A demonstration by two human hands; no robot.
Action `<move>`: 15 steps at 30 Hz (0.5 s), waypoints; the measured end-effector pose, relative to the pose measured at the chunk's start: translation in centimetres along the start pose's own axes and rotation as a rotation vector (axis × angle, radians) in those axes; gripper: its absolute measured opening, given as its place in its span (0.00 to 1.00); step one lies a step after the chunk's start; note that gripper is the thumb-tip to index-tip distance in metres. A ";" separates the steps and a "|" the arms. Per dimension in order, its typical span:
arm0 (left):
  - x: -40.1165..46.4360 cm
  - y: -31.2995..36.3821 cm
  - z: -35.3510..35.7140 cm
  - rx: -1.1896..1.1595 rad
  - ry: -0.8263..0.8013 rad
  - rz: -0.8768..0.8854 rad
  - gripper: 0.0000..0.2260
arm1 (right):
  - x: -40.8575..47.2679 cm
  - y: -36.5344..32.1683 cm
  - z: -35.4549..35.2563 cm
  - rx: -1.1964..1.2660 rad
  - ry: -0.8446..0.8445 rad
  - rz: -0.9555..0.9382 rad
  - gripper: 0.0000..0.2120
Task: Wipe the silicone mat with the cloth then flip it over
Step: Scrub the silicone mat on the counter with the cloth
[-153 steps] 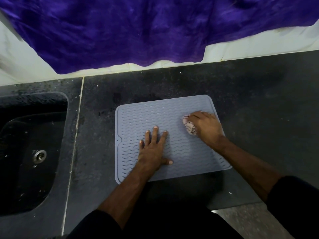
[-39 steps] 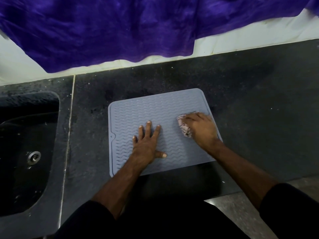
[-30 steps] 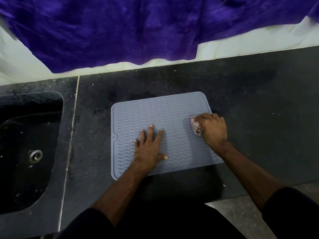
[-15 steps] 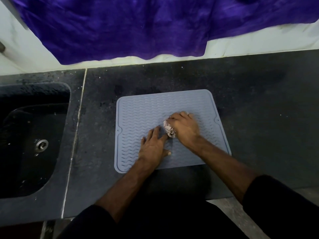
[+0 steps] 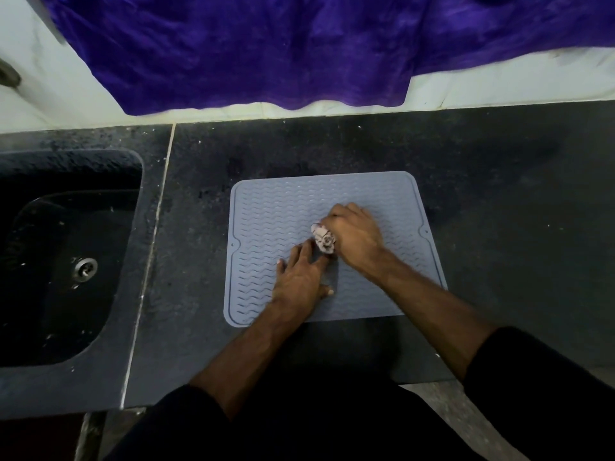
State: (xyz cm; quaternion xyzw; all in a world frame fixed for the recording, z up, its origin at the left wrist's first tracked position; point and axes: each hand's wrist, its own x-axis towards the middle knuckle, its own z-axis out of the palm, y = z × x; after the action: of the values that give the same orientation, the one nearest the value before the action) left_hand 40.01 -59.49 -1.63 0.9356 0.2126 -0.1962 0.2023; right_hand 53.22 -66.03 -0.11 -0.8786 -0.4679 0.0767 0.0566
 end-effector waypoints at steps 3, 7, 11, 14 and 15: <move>0.0 0.0 0.0 -0.003 0.011 0.001 0.36 | -0.8 0.3 0.5 -0.031 -0.034 0.015 0.16; 0.0 -0.4 0.1 -0.002 0.009 0.013 0.35 | -3.0 4.8 -0.1 -0.065 -0.030 0.193 0.18; 0.0 -0.3 0.3 0.000 0.001 0.009 0.36 | -2.7 5.6 -0.6 -0.047 -0.009 0.250 0.14; -0.1 -0.2 0.1 0.003 0.022 0.017 0.36 | -1.2 3.5 -0.8 0.064 0.060 0.150 0.15; -0.1 -0.2 0.1 0.003 0.032 0.021 0.35 | -0.6 2.3 -0.7 0.088 0.048 0.099 0.15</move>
State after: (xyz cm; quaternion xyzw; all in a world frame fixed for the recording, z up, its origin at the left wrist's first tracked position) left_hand 39.82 -59.39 -1.75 0.9412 0.2055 -0.1792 0.1997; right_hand 54.93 -67.83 0.23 -0.8989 -0.4186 0.0789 0.1025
